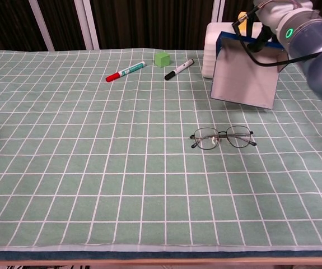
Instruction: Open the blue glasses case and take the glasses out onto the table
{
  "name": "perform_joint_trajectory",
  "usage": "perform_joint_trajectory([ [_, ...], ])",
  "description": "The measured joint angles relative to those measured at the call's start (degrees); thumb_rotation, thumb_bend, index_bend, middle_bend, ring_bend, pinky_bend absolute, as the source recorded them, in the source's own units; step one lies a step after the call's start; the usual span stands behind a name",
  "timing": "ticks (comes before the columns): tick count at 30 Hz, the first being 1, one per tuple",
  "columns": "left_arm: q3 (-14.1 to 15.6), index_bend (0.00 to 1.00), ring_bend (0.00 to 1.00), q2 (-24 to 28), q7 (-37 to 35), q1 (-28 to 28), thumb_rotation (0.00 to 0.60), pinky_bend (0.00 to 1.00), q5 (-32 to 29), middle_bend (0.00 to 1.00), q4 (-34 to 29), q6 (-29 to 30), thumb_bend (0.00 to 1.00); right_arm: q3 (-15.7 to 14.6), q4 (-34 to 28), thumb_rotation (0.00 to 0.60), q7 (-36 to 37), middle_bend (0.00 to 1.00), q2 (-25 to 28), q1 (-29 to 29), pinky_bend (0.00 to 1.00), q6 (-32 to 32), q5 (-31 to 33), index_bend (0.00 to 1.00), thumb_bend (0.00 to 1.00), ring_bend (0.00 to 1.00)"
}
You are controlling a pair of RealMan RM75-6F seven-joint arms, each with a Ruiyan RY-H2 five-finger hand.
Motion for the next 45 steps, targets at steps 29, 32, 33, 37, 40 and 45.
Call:
perform_joint_trajectory([
  [29, -0.1, 0.14, 0.00, -0.5, 0.9, 0.3, 0.600, 0.00, 0.1, 0.00, 0.2, 1.0, 0.32, -4.7, -1.4, 0.600, -1.3, 0.00, 8.0, -7.1, 0.19, -9.2, 8.4, 0.22, 0.19, 0.00],
  [32, -0.2, 0.14, 0.00, -0.6, 0.8, 0.3, 0.600, 0.00, 0.2, 0.00, 0.2, 1.2, 0.32, -4.4, -2.5, 0.600, -2.8, 0.00, 8.7, -6.8, 0.19, -9.5, 10.7, 0.20, 0.17, 0.00],
  [33, -0.2, 0.14, 0.00, -0.7, 0.8, 0.3, 0.600, 0.00, 0.3, 0.00, 0.2, 1.3, 0.32, -4.3, -3.0, 0.600, -3.4, 0.00, 8.9, -6.8, 0.19, -9.6, 11.6, 0.19, 0.17, 0.00],
  [37, -0.2, 0.14, 0.00, -0.7, 0.8, 0.4, 0.600, 0.00, 0.3, 0.00, 0.3, 1.3, 0.32, -4.1, -6.0, 0.600, -6.3, 0.00, 10.5, -6.4, 0.19, -9.7, 16.0, 0.18, 0.16, 0.00],
  [40, -0.2, 0.14, 0.00, -0.8, 0.9, 0.4, 0.600, 0.00, 0.4, 0.00, 0.4, 1.3, 0.32, -4.1, -8.6, 0.600, -7.6, 0.00, 11.9, -6.3, 0.19, -9.3, 17.7, 0.18, 0.16, 0.00],
  [45, -0.2, 0.14, 0.00, -0.9, 0.8, 0.4, 0.600, 0.00, 0.6, 0.00, 0.5, 1.6, 0.32, -3.8, -14.3, 0.600, -6.6, 0.00, 14.9, -7.0, 0.19, -6.9, 17.0, 0.18, 0.17, 0.00],
])
